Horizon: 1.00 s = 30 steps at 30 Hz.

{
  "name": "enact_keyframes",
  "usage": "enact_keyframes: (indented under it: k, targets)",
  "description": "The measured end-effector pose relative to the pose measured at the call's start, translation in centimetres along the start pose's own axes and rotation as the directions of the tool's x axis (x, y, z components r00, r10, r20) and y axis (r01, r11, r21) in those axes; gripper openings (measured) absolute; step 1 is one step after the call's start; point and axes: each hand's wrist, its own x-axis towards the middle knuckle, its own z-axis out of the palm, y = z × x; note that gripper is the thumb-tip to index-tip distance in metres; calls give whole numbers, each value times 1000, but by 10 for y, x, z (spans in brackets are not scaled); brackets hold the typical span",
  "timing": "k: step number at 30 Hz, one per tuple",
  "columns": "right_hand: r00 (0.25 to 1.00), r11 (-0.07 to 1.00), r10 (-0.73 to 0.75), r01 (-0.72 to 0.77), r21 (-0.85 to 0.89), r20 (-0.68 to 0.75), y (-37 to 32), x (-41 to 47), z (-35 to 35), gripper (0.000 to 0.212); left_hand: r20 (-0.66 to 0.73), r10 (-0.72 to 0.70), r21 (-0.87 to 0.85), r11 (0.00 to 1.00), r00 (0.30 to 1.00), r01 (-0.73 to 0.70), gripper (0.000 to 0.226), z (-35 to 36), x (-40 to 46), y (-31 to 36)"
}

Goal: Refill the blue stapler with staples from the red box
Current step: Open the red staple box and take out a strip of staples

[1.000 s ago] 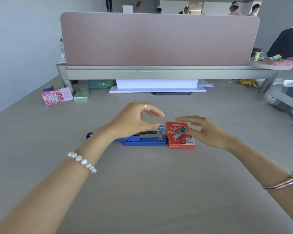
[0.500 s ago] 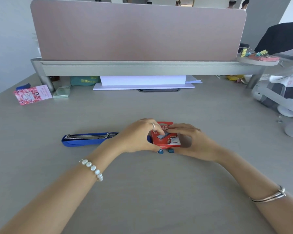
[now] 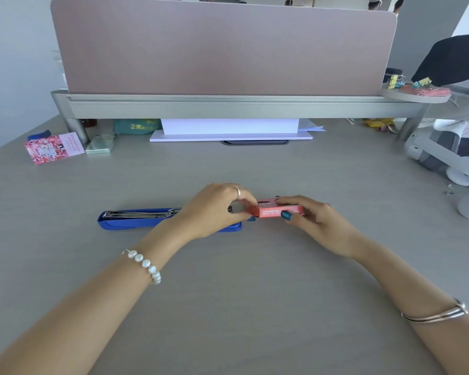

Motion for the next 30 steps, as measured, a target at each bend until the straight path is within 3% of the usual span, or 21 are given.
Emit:
enact_keyframes:
  k: [5, 9, 17, 25, 30]
  targets:
    - [999, 986, 35, -29, 164, -36, -1, 0, -1, 23, -100, 110, 58, 993, 989, -105, 15, 2, -1, 2]
    - [999, 995, -3, 7, 103, -44, -1, 0, 0, 33, -121, 207, 132, 973, 971, -191, 15, 5, 1, 1]
    - [993, 996, -10, 21, 88, -118, 4, 3, 3, 20, -147, 357, 196, 925, 922, -327, 30, 5, 5, 9]
    - [992, 993, -5, 20, 117, -126, 2, 3, 3, 22, -136, 341, 124, 937, 930, -325, 34, 3, 4, 12]
    - [993, 978, -8, 31, 206, -115, -1, 3, 6, 19, -134, 177, -153, 969, 975, -196, 28, -3, 2, 21]
